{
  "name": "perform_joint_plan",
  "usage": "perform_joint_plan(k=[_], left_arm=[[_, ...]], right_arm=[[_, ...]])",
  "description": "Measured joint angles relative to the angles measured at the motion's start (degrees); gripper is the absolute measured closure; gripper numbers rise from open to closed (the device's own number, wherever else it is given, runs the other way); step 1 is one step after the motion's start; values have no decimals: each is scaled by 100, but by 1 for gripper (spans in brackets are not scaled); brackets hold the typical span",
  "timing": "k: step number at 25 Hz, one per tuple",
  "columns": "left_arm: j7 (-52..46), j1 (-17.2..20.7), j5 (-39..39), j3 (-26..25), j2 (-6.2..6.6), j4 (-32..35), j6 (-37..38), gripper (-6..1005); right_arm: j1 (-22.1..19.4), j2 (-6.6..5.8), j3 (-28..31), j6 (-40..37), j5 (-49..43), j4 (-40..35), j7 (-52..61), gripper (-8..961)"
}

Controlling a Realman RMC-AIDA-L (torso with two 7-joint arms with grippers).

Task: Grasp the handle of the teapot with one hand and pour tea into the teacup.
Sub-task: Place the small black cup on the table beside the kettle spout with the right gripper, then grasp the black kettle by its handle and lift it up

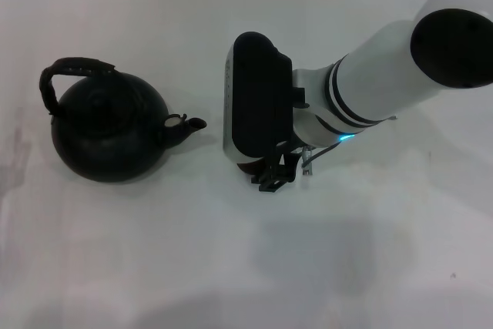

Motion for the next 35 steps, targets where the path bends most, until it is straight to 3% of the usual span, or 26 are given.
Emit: perform_joint_plan(k=[6,23,30,35], left_arm=[[0,13,-5,0,10,9,-1,195],[0,41,-6,1,7,66,15,196],[0,50,-5,0,15,66,15,196],[0,54,-6,-7,18,75,19,196]], right_arm=[[9,0,-6,-56,-2,24,38,125],[-200,-32,285,177,265,-329,-116,114],[-1095,-70,1293,349,216,-1438,-488,115],[-1442,-87,2102,518,223,-1504,-607,116]])
